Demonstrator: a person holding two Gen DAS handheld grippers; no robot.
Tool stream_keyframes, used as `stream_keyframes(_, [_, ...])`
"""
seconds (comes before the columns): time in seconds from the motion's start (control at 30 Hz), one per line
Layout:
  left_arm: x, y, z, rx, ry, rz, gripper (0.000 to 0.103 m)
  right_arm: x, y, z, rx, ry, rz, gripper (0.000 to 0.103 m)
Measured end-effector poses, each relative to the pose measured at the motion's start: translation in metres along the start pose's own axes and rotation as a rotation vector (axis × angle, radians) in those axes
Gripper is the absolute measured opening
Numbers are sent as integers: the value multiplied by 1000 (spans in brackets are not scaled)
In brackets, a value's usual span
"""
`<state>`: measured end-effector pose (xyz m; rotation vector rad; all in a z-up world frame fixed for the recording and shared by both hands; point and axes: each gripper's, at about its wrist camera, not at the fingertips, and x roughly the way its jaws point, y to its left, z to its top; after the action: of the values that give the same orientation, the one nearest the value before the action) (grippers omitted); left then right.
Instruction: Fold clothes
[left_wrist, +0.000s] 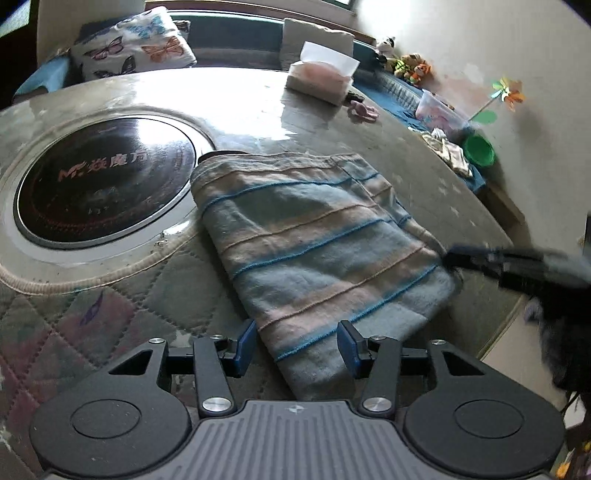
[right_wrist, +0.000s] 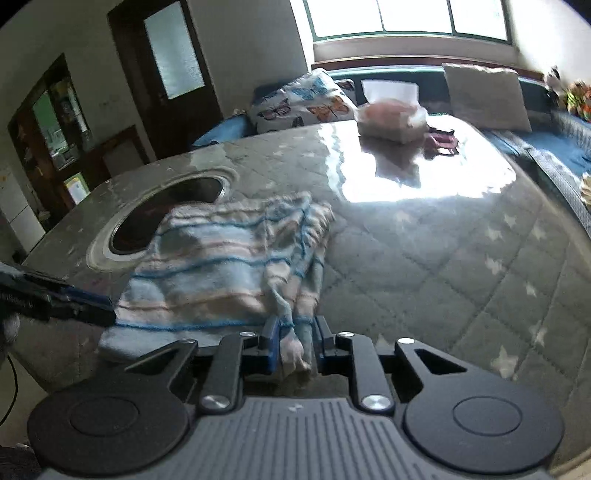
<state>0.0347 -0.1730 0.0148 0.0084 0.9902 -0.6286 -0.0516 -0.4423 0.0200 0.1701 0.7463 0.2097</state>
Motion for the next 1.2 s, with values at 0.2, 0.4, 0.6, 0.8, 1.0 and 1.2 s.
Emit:
stream_keyframes(0.2, [3,1,2,-2,1,8,51,23,-3,32,11,-19,30,22])
stream_keyframes(0.4, [4,8,9,-19,-12,21,51,63,-13,60,49,4,16,37])
stream_keyframes(0.6, [11,22,29,-45,-47,48,51,93,-27,72,125,35,7,38])
stream_keyframes(0.8, [17,37,52,-72,-87,78,50,98,-28,78,143,28,16,11])
stream_keyframes(1.0, [31,43,69,-66,-101,104,49,87,-12,95,71,-39,18,6])
stream_keyframes(1.2, [49,52,74,-72,-78,158,49,108,-22,103,106,-35,45,6])
